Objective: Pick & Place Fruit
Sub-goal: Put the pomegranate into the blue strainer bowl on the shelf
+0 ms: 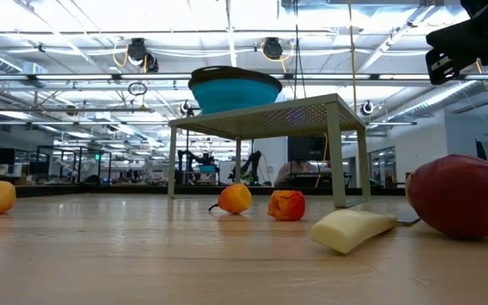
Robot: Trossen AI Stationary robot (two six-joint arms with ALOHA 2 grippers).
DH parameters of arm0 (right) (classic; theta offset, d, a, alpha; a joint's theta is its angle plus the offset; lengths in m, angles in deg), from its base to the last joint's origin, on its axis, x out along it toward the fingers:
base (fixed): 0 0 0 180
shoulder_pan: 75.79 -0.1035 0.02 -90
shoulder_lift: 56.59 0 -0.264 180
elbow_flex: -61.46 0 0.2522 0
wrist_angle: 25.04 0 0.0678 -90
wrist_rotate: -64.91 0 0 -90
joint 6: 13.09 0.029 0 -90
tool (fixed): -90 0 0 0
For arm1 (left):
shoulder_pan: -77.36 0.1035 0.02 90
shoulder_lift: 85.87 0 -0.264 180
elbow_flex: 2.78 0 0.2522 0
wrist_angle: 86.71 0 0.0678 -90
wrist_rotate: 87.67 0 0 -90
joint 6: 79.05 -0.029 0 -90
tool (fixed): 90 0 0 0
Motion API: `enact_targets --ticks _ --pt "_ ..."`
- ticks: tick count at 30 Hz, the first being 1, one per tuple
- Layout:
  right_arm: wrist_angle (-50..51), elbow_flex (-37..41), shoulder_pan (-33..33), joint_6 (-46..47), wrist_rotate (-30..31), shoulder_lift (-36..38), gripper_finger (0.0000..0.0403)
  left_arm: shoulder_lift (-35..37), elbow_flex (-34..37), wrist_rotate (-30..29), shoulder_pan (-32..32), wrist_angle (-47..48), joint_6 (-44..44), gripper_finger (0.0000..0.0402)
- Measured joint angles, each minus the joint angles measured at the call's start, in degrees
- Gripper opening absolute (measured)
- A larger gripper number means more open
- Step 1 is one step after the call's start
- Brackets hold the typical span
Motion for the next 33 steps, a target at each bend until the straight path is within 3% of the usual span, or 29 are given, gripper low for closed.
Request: enact_targets --ticks 12,20,28,33 --pt "0.0 0.0 0.0 0.0 0.0 0.0 0.0000 0.0 0.0 0.1 0.1 1.5 -1.0 0.0182" --pt "0.0 0.0 0.0 0.0 0.0 0.0 0.0000 0.0 0.0 -7.3 0.3 10.5 1.8 0.0182" --pt "0.0 0.0 0.0 0.0 0.0 0.0 0.0000 0.0 0.0 -7.6 2.8 13.8 7.6 0.0182" --pt "0.0 0.0 0.0 0.0 0.0 0.0 0.0000 -0.6 -5.4 -7.7 4.8 22.5 9.3 0.0182"
